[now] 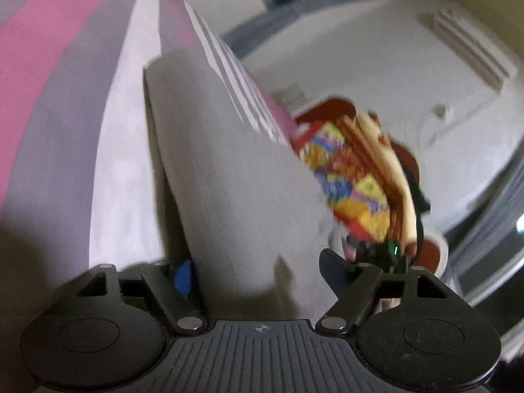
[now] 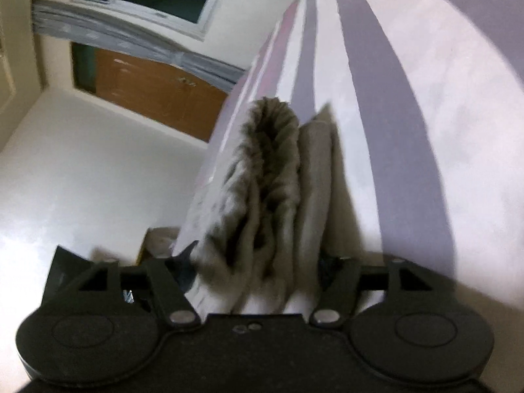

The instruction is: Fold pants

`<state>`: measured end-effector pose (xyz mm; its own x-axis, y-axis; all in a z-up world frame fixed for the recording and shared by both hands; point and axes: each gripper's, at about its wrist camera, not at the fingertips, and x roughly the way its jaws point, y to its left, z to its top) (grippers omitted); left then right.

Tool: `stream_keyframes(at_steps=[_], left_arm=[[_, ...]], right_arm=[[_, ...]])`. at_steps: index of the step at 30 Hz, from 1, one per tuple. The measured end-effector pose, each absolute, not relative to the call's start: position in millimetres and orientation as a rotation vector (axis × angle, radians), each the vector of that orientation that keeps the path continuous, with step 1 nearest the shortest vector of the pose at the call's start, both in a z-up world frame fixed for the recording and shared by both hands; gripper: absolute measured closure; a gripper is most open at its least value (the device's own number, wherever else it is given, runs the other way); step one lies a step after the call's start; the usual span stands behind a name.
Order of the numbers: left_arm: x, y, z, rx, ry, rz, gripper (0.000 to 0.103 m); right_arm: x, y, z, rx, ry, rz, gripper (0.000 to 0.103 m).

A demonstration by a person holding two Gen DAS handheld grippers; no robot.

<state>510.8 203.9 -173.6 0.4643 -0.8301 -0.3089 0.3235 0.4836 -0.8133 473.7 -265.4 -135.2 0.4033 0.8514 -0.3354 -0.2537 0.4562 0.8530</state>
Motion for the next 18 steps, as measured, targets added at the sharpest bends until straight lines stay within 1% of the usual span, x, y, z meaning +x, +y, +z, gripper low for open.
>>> stream_keyframes(at_steps=[2, 3, 4, 5, 8, 12, 13, 14, 15, 16, 17, 18], left_arm=[[503.9, 193.5, -169.9, -0.663, 0.809, -0.757, 0.038], [502.6, 188.0, -169.5, -0.636, 0.823, -0.741, 0.048], [504.4, 185.8, -172.3, -0.645, 0.832, -0.727, 0.053], [506.0, 185.6, -175.6, -0.659, 0.839, -0.703, 0.054], [500.5, 189.9, -176.5, -0.688, 0.831, -0.664, 0.054], [457.6, 204.7, -182.3, -0.792, 0.776, -0.568, 0.054], [440.3, 206.6, -180.5, -0.803, 0.759, -0.529, 0.052], [423.7, 207.1, -179.4, -0.813, 0.739, -0.493, 0.048], [403.0, 208.2, -175.3, -0.799, 0.720, -0.451, 0.042], [387.8, 203.0, -169.3, -0.754, 0.716, -0.409, 0.041], [371.2, 198.3, -160.7, -0.695, 0.709, -0.340, 0.040], [349.9, 194.7, -149.2, -0.628, 0.686, -0.249, 0.031]], right_arm=[[459.5, -275.4, -134.1, 0.823, 0.894, 0.804, 0.029], [459.0, -273.0, -133.9, 0.812, 0.898, 0.797, 0.030], [455.8, -267.2, -132.5, 0.764, 0.913, 0.775, 0.035], [454.0, -274.7, -135.8, 0.728, 0.927, 0.756, 0.038], [464.2, -267.2, -137.8, 0.717, 0.946, 0.714, 0.040], [450.7, -274.0, -137.6, 0.769, 0.958, 0.678, 0.040], [443.7, -274.7, -135.5, 0.777, 0.966, 0.666, 0.040], [429.6, -282.6, -132.8, 0.785, 0.973, 0.652, 0.040], [415.8, -287.0, -131.5, 0.792, 0.979, 0.639, 0.038], [399.7, -292.4, -128.3, 0.794, 0.981, 0.629, 0.027], [379.8, -298.6, -119.6, 0.772, 0.965, 0.601, 0.009], [361.6, -301.8, -110.2, 0.729, 0.938, 0.552, 0.001]])
